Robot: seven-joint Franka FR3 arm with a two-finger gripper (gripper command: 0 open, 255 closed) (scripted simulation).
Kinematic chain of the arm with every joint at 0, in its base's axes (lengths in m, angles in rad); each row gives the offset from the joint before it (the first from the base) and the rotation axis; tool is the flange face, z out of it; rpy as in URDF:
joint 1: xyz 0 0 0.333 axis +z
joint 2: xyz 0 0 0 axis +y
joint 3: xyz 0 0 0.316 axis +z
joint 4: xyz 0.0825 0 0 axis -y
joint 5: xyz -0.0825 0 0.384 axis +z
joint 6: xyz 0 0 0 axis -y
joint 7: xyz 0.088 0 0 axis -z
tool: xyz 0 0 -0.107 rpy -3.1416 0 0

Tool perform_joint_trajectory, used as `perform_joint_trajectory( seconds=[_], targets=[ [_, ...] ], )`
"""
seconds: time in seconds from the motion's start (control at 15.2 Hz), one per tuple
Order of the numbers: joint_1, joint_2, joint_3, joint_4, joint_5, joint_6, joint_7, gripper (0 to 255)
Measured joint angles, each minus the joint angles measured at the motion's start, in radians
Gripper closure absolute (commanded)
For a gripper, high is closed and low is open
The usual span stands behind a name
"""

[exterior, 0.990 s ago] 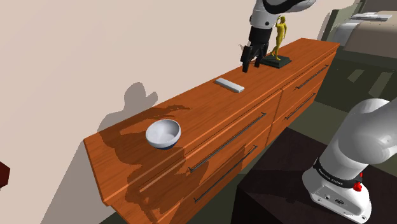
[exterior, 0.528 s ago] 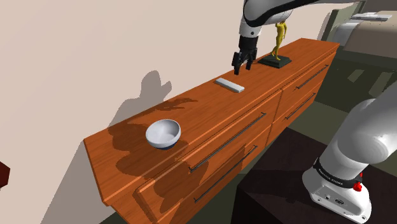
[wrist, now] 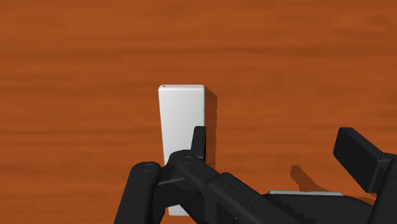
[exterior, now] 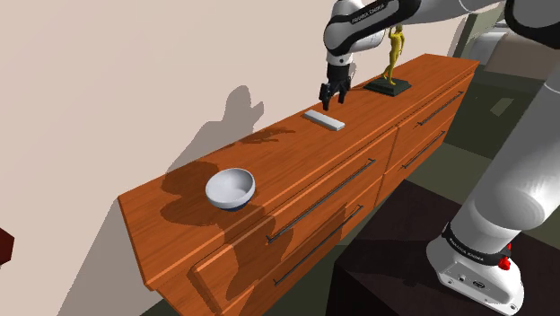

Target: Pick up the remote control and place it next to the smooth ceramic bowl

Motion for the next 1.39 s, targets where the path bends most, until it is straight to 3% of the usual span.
perform_joint_trajectory(
  seconds=[0.79, 1.39],
  targets=[
    [-0.065, 0.442, -0.025, 0.401, 0.035, 0.006, -0.068, 0],
    [-0.072, 0.495, -0.021, 0.375, 0.044, 0.082, -0.077, 0]
  ],
)
